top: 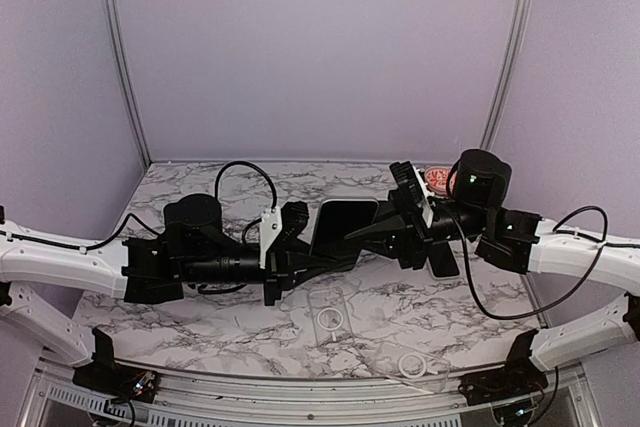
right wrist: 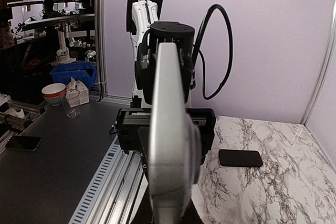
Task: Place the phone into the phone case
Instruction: Pass from the right arm to the left, then pass from the left arm to the right, then install the phone on the phone case.
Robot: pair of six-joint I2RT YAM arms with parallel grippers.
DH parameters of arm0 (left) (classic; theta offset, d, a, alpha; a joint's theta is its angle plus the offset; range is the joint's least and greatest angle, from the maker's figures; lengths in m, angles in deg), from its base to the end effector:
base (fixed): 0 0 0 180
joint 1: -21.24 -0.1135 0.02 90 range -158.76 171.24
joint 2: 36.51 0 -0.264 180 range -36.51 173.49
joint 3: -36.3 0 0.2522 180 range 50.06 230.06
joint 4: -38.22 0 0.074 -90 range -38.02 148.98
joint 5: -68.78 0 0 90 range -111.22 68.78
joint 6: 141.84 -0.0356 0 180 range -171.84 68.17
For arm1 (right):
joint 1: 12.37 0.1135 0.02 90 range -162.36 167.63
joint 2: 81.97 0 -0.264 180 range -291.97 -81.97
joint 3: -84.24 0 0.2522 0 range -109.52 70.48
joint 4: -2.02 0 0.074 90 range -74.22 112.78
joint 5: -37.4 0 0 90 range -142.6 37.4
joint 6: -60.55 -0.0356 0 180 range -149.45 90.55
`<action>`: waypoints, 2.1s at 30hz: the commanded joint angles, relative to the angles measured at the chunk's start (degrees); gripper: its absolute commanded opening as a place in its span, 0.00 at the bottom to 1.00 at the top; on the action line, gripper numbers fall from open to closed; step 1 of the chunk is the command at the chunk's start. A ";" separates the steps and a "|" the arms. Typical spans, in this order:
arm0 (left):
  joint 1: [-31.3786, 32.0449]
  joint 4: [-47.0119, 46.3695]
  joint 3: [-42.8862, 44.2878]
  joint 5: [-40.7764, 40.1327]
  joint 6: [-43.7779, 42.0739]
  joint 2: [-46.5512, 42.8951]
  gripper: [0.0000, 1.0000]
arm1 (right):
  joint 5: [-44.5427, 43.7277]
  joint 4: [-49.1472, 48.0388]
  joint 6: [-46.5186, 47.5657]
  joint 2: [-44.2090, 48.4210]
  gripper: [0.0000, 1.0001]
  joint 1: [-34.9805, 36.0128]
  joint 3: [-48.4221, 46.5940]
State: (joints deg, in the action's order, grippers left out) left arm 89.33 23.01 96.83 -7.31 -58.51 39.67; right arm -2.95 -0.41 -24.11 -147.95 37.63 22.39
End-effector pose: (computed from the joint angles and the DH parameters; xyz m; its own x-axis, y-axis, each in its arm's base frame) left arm 0.1071 -0.2893 0.3010 0.1122 0.0232 -0.9934 0.9839 0.1374 0.1143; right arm 0.1470 0.2174 0.3336 0.0727 -0.0071 -0.9973 -0.9831 -0.1688 -0.0705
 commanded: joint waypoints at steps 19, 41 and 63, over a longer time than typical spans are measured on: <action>1.33 -3.74 -3.47 -5.98 -0.48 -0.46 0.00 | 1.23 13.56 8.35 -3.91 0.18 0.60 -8.99; -0.95 0.79 -16.24 -28.47 10.71 -5.47 0.94 | -7.13 -8.50 14.21 -7.83 0.00 0.51 15.24; -6.92 18.01 1.36 -20.21 15.38 24.67 0.28 | -6.77 2.53 16.17 -16.80 0.00 2.64 8.90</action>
State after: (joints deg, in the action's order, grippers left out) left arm 82.42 36.97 94.53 -31.68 -42.67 60.04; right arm -10.19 3.26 -8.13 -163.86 39.93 33.88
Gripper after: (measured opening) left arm 0.321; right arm 0.087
